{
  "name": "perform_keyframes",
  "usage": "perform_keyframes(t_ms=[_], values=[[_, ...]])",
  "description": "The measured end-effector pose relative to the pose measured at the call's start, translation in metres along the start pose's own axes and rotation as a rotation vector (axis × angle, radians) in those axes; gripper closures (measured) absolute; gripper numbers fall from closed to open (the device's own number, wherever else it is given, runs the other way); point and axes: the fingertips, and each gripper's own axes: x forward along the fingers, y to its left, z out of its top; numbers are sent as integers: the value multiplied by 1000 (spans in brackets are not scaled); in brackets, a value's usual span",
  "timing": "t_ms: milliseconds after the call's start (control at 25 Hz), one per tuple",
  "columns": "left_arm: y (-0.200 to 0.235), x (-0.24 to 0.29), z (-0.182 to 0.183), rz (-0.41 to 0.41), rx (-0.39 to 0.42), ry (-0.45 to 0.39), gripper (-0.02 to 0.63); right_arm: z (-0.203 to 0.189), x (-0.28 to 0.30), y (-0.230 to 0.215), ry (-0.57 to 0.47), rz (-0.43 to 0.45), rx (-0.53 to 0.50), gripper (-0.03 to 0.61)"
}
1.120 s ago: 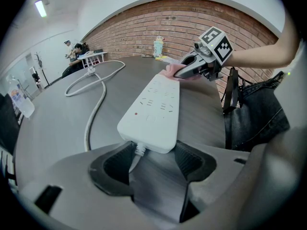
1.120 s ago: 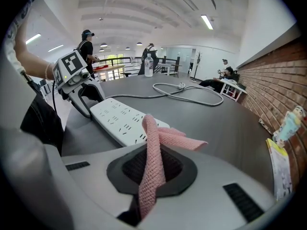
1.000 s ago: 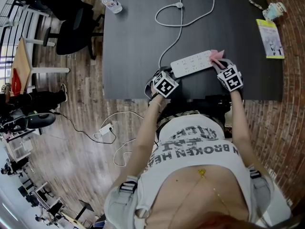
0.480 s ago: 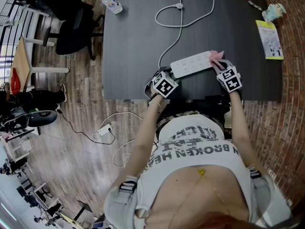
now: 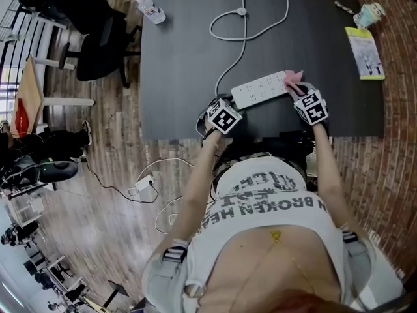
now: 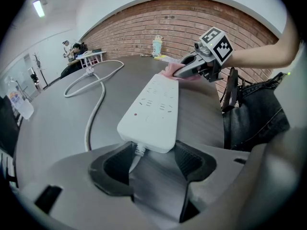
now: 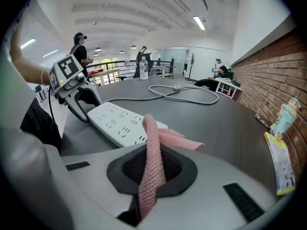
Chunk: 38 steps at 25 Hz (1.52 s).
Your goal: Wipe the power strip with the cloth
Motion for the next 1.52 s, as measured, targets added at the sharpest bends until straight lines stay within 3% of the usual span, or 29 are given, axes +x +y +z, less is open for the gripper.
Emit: perform_keyframes(t_ms=[120, 320, 560, 720, 840, 1280, 1520], values=[[0, -11, 6, 15, 2, -32, 354, 10, -6, 9, -10, 1, -77, 561], [-1, -36, 34, 57, 20, -155, 356, 34, -18, 29, -51, 37, -181, 561], [-21, -48, 68, 44, 71, -259, 402, 54, -31, 46, -122, 82, -152, 561], [-33, -64, 85, 55, 100, -337, 556, 73, -47, 60, -185, 89, -171, 561], [-39, -76, 100, 70, 106, -398, 592, 91, -62, 64, -248, 89, -176, 561], [-38, -164, 151, 135, -11, -666, 604, 154, -110, 86, -471, 129, -69, 561], [-44, -198, 169, 169, -15, -771, 606, 177, -131, 98, -576, 129, -21, 561]])
